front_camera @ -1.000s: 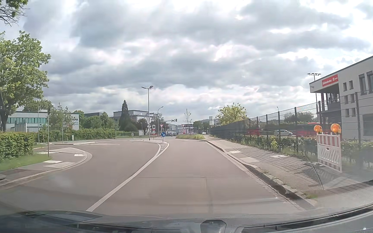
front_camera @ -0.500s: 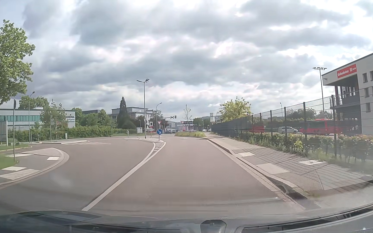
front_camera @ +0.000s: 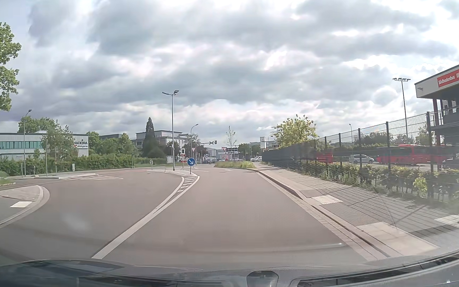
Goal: Follow the waypoints while adhering to traffic rules and regulations
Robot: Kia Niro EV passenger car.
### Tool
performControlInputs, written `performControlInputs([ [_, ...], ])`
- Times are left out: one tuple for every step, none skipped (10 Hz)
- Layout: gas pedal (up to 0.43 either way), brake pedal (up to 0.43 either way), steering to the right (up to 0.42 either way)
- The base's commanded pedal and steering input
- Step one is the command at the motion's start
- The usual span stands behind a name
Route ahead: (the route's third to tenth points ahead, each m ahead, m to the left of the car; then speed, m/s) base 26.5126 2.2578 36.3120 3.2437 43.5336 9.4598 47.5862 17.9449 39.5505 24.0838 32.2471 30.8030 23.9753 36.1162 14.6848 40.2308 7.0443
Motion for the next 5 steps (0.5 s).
performControlInputs([
  [0.039, 0.0, -0.004],
  [0.039, 0.0, -0.004],
  [0.039, 0.0, -0.005],
  [0.039, 0.0, -0.009],
  [0.039, 0.0, -0.011],
])
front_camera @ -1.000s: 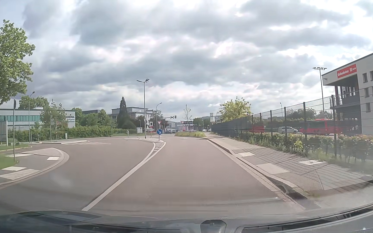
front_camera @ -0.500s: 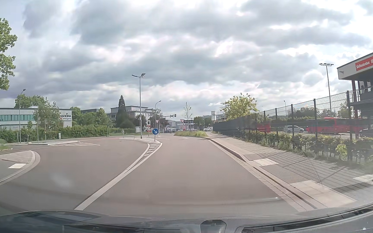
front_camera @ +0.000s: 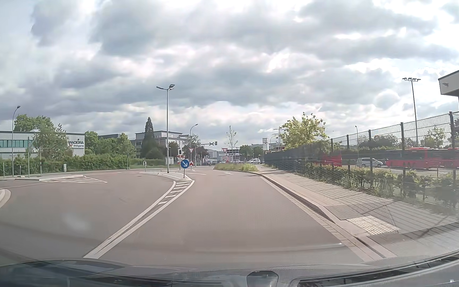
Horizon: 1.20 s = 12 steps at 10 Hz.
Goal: Follow the waypoints while adhering to traffic rules and regulations
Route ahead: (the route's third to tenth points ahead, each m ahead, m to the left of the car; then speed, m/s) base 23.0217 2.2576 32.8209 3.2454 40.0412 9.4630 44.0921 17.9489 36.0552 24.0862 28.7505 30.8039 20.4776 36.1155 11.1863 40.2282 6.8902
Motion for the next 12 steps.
performControlInputs([
  [0.039, 0.0, -0.011],
  [0.039, 0.0, -0.011],
  [0.039, 0.0, -0.011],
  [0.039, 0.0, -0.011],
  [0.039, 0.0, -0.01],
  [0.028, 0.0, -0.01],
  [0.028, 0.0, -0.01],
  [0.02, 0.0, -0.01],
  [0.02, 0.0, -0.01],
  [0.02, 0.0, -0.01],
  [0.02, 0.0, -0.01],
  [0.008, 0.0, -0.01],
])
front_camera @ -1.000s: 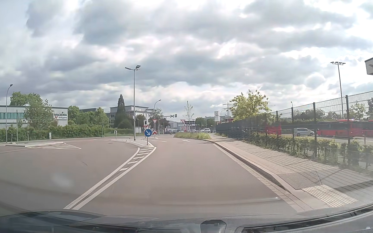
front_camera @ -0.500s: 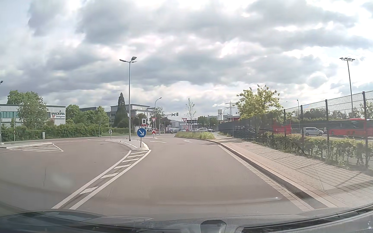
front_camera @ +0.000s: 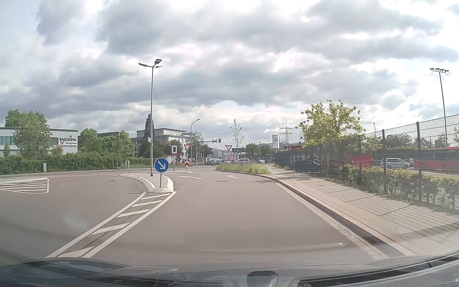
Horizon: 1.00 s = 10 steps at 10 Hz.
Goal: Follow the waypoints while adhering to traffic rules and regulations
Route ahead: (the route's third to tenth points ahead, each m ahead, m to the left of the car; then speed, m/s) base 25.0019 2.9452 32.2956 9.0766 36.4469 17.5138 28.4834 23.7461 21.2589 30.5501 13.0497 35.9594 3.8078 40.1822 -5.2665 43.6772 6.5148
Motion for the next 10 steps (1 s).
performControlInputs([
  [0.008, 0.0, -0.01],
  [0.008, 0.0, -0.011],
  [0.008, 0.0, -0.011],
  [0.008, 0.0, -0.011],
  [0.008, 0.0, -0.013],
  [0.008, 0.0, -0.018],
  [0.008, 0.0, -0.02],
  [0.008, 0.0, -0.021],
  [0.008, 0.0, -0.021],
  [0.008, 0.0, -0.025],
])
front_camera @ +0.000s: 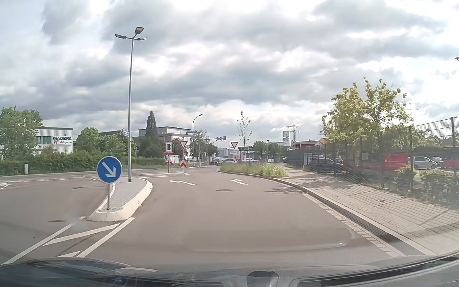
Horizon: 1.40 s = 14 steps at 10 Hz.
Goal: Follow the waypoints while adhering to traffic rules and regulations
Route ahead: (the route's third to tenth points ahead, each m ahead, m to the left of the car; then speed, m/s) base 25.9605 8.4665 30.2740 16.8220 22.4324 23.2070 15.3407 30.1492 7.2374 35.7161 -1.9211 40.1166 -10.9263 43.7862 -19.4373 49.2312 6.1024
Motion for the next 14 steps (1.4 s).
performControlInputs([
  [0.008, 0.0, -0.034],
  [0.02, 0.0, -0.042],
  [0.02, 0.0, -0.048],
  [0.02, 0.0, -0.05],
  [0.02, 0.0, -0.051],
  [0.02, 0.0, -0.051],
  [0.02, 0.0, -0.054],
  [0.02, 0.0, -0.056],
  [0.02, 0.0, -0.056],
  [0.02, 0.0, -0.057],
  [0.02, 0.0, -0.057],
  [0.02, 0.0, -0.059],
  [0.02, 0.0, -0.062],
  [0.02, 0.0, -0.064],
])
